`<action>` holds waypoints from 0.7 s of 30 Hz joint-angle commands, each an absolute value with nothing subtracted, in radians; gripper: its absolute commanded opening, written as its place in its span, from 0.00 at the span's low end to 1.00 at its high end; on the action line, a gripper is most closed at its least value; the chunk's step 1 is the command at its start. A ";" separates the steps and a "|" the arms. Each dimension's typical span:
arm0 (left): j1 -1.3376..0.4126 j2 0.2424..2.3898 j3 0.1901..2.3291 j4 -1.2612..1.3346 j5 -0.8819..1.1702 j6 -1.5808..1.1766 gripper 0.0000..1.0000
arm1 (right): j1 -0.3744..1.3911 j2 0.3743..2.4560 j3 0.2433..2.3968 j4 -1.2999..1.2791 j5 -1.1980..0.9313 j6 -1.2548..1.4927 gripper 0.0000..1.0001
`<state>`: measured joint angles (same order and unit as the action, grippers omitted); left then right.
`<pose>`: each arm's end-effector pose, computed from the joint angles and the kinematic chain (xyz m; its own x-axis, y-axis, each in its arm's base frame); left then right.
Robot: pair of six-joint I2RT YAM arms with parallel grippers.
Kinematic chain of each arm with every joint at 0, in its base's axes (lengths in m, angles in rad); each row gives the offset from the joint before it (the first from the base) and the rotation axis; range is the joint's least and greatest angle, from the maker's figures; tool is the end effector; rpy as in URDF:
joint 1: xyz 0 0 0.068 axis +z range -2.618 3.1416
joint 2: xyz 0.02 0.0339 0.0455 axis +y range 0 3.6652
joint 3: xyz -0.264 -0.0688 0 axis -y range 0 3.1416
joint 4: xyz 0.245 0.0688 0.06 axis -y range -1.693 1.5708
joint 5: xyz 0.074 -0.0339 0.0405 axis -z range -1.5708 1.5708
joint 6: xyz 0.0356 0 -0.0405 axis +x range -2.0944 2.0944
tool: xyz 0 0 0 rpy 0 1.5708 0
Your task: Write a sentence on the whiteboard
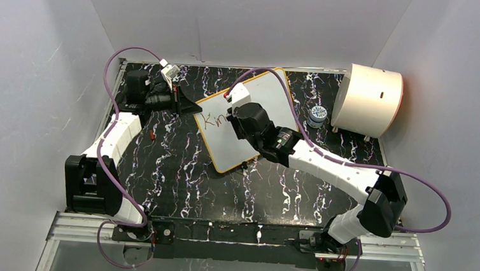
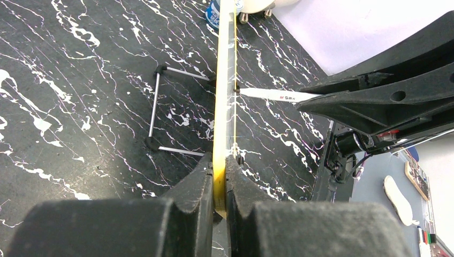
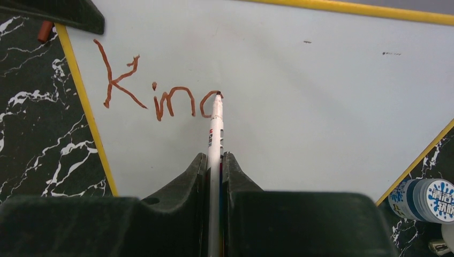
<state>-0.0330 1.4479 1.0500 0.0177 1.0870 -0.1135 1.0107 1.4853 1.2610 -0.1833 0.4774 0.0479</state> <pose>0.3196 -0.0421 0.3023 -0.4633 -0.0374 -0.8854 0.7895 0.4363 -0.4316 0.1980 0.2850 0.3387 -0.2357 -0.2957 -0.9257 -0.5177 0.8444 -0.1380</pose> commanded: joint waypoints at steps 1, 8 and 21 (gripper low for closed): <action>-0.080 1.476 1.026 -0.097 1.091 -0.041 0.00 | 1.011 1.450 1.298 -0.090 0.523 0.021 0.00; -0.080 1.476 1.026 -0.100 1.090 -0.042 0.00 | 1.008 1.471 1.321 -0.072 0.531 0.002 0.00; -0.081 1.479 1.027 -0.100 1.091 -0.040 0.00 | 1.001 1.503 1.350 -0.066 0.504 0.002 0.00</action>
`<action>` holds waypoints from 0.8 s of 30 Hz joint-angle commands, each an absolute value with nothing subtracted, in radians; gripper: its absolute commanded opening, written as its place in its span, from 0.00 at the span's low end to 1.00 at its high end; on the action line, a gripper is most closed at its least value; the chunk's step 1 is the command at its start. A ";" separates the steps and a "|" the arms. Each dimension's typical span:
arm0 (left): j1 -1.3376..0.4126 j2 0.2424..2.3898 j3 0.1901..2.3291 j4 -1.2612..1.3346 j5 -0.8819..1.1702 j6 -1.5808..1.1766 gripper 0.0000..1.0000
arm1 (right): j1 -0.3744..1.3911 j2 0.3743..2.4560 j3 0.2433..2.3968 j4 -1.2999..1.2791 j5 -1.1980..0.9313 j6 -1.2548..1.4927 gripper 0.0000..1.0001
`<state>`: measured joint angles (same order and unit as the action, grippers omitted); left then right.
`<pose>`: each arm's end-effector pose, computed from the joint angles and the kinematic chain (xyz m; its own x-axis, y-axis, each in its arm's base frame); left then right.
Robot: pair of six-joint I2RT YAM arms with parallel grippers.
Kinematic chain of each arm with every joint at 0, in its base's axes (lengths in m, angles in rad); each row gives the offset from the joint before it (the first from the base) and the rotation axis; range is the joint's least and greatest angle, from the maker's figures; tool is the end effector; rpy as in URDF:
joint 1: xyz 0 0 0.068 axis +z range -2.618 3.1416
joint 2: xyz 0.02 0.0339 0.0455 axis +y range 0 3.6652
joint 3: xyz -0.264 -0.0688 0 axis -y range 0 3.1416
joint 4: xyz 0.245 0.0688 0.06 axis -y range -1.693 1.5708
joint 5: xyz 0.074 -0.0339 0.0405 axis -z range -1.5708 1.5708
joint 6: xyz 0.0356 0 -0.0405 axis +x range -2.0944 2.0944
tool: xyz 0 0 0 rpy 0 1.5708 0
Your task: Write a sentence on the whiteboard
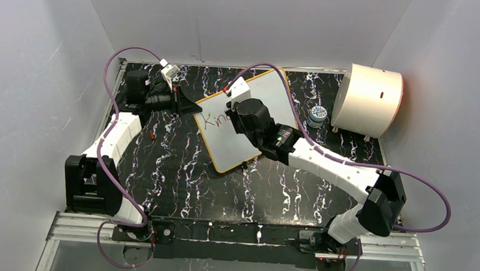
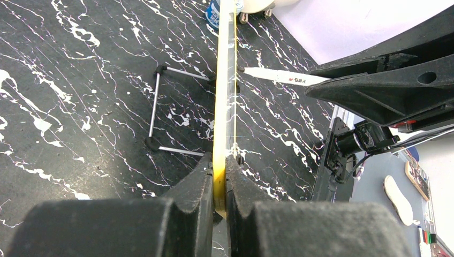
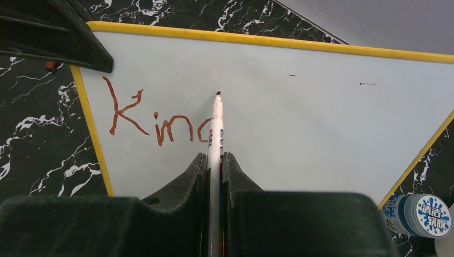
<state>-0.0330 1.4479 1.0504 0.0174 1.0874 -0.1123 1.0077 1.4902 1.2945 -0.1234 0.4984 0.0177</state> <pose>0.3196 -0.0421 0.3024 -0.4623 -0.0369 -0.8860 0.7903 0.4360 -0.4305 0.2016 0.2875 0.3548 -0.1763 -0.2501 -0.9520 -0.4974 0.8572 -0.1331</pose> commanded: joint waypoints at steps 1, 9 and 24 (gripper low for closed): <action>-0.081 1.479 1.027 -0.100 1.092 -0.040 0.00 | 1.000 1.505 1.352 -0.065 0.501 0.002 0.00; -0.081 1.480 1.027 -0.100 1.092 -0.040 0.00 | 0.996 1.531 1.363 -0.091 0.500 0.002 0.00; -0.081 1.483 1.028 -0.102 1.089 -0.038 0.00 | 0.993 1.528 1.349 -0.213 0.456 0.048 0.00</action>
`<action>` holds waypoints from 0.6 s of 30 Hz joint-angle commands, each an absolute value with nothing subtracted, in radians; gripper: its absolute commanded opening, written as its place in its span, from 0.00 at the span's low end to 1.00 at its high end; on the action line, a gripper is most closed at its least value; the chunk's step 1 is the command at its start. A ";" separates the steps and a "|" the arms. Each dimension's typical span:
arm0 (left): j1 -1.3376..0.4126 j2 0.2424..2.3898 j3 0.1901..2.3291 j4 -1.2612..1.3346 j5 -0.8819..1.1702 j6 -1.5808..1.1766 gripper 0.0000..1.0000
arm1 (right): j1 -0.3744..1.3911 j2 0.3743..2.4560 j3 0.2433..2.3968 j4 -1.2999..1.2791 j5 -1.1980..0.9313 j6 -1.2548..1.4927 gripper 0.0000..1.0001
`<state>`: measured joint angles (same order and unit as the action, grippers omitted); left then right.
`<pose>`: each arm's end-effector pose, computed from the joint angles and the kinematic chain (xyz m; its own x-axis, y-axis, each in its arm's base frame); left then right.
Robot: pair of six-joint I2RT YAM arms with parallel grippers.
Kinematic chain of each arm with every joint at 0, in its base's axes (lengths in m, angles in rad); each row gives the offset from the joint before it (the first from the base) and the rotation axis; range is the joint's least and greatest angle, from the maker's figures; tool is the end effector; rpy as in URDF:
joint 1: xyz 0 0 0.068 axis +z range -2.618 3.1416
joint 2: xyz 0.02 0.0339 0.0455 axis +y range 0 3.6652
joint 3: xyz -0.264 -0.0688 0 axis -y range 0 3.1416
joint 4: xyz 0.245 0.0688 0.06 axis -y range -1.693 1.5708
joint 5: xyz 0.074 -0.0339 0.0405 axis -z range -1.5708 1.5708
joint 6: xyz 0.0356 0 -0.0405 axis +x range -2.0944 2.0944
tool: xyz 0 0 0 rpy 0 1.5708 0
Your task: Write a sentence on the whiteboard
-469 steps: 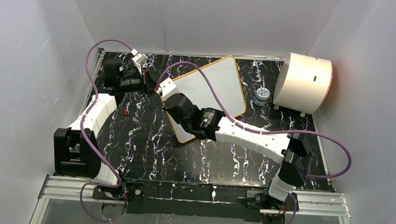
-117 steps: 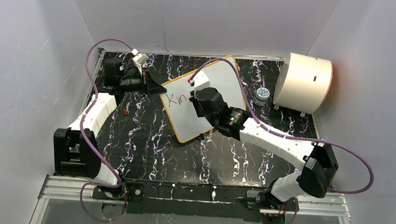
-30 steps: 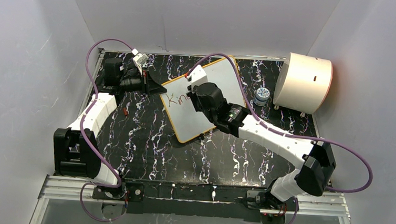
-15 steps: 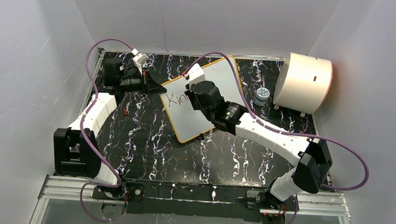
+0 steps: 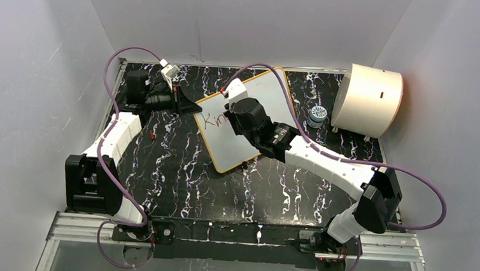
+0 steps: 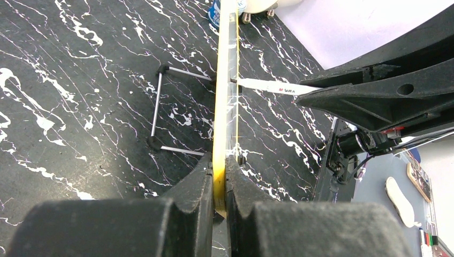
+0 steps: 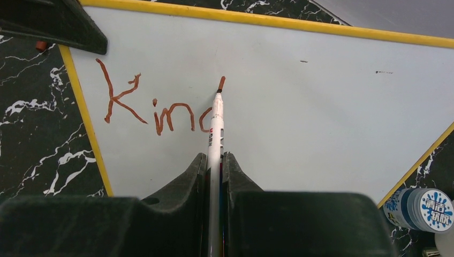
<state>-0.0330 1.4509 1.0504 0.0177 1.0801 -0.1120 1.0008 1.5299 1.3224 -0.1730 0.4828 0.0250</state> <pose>0.3204 -0.0420 0.3014 -0.4641 -0.0374 -0.8850 0.7863 0.4426 -0.4311 0.2078 0.2936 0.3463 -0.2132 -0.2916 -0.9325 -0.5079 0.8484 -0.1492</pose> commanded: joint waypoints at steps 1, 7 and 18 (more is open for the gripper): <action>-0.081 1.483 1.028 -0.103 1.087 -0.038 0.00 | 0.993 1.524 1.347 -0.219 0.456 0.050 0.00; -0.081 1.488 1.029 -0.105 1.088 -0.038 0.00 | 0.993 1.516 1.335 -0.237 0.456 0.056 0.00; -0.081 1.489 1.029 -0.107 1.087 -0.034 0.00 | 0.994 1.496 1.309 -0.252 0.455 0.066 0.00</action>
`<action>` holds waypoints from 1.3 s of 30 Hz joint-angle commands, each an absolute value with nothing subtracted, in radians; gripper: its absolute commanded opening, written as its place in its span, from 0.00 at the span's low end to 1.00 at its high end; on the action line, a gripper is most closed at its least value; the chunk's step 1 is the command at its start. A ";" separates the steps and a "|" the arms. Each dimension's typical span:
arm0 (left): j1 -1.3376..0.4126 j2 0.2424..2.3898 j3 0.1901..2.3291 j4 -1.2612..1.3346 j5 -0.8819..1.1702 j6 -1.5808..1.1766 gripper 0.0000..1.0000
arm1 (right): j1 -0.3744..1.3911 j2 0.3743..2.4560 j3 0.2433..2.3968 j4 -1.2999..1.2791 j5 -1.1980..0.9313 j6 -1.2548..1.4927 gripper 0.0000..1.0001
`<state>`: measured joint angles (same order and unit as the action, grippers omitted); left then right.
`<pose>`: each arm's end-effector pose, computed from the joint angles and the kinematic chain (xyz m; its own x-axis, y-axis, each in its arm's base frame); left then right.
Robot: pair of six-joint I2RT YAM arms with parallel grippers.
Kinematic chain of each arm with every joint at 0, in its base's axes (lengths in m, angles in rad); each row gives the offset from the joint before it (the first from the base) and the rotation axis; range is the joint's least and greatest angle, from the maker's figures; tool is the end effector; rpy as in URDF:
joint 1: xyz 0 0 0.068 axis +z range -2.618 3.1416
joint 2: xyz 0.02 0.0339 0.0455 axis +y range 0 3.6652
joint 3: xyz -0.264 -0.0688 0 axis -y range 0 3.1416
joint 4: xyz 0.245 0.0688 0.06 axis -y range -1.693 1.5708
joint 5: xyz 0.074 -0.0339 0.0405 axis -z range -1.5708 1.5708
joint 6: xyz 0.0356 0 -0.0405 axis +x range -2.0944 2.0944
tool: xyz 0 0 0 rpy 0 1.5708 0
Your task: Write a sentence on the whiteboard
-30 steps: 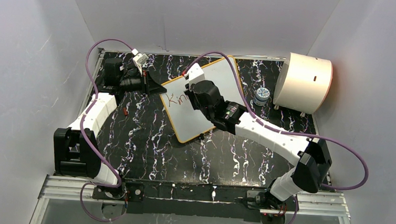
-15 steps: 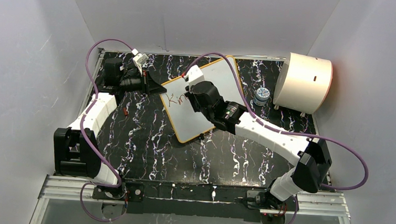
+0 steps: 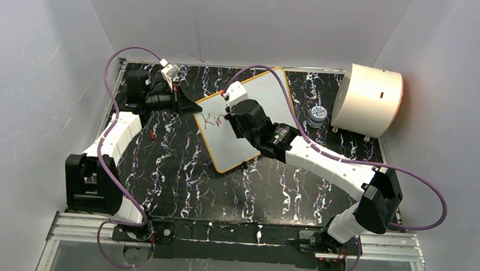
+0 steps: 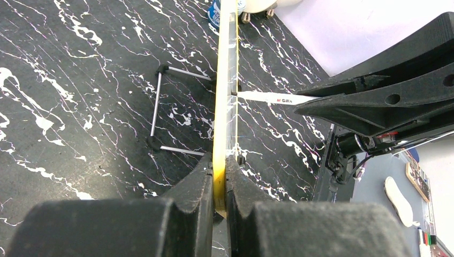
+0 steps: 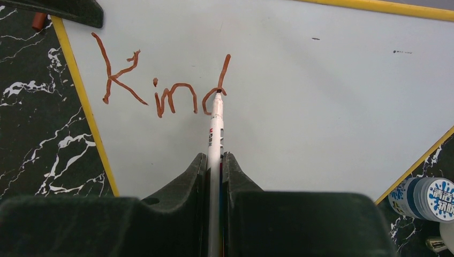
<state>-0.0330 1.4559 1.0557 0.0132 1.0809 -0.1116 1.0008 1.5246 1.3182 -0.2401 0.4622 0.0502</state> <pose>0.3216 -0.0420 0.3013 -0.4675 -0.0370 -0.8832 0.7850 0.4419 -0.4341 0.2051 0.2906 0.3400 -0.2596 -0.3219 -0.9105 -0.5242 0.8388 -0.1471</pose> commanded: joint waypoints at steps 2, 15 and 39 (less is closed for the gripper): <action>-0.081 1.489 1.030 -0.107 1.086 -0.035 0.00 | 0.993 1.493 1.305 -0.254 0.456 0.067 0.00; -0.081 1.488 1.030 -0.109 1.086 -0.031 0.00 | 0.994 1.477 1.286 -0.270 0.461 0.080 0.00; -0.081 1.492 1.031 -0.120 1.076 -0.021 0.00 | 0.990 1.362 1.185 -0.129 0.509 0.065 0.00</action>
<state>-0.0341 1.4563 1.0615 -0.0006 1.0847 -0.1017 0.9958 1.3960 1.1938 -0.2028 0.4808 0.0734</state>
